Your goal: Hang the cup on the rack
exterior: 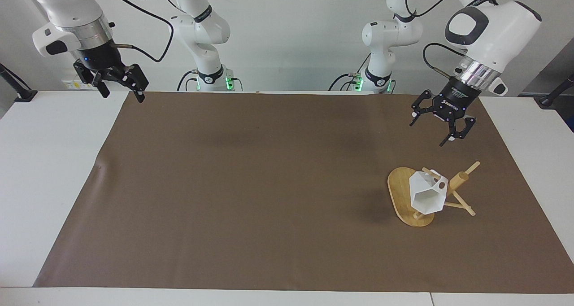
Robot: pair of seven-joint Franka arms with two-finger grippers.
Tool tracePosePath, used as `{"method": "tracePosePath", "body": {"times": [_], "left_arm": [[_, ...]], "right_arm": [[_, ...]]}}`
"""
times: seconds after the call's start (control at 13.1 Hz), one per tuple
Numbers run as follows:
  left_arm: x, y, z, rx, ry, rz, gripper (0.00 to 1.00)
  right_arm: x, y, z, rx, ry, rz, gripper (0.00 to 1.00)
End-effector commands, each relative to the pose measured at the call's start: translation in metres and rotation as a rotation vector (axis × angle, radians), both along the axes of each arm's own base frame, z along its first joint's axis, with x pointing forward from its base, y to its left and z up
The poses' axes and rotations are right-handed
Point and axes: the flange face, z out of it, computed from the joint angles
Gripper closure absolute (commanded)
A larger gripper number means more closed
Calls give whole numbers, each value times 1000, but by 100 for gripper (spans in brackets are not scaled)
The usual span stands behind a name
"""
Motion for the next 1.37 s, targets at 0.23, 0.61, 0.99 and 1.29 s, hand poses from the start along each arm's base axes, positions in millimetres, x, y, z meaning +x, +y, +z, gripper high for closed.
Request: {"method": "tracePosePath", "body": {"times": [0.23,0.61,0.99,1.29], "left_arm": [[-6,9,2,241,-128,-522,0],[-2,43,8,463,-246,-1001,0],[0,50,17,627,-322,-1441,0],[13,47,50,690,-279,-1761,0]], "right_arm": [[-8,-7,3,38,-2,-32,0],[-7,2,2,44,1,-19,0],[-7,2,-1,44,4,-18,0],[-6,1,-1,43,1,-16,0]]}}
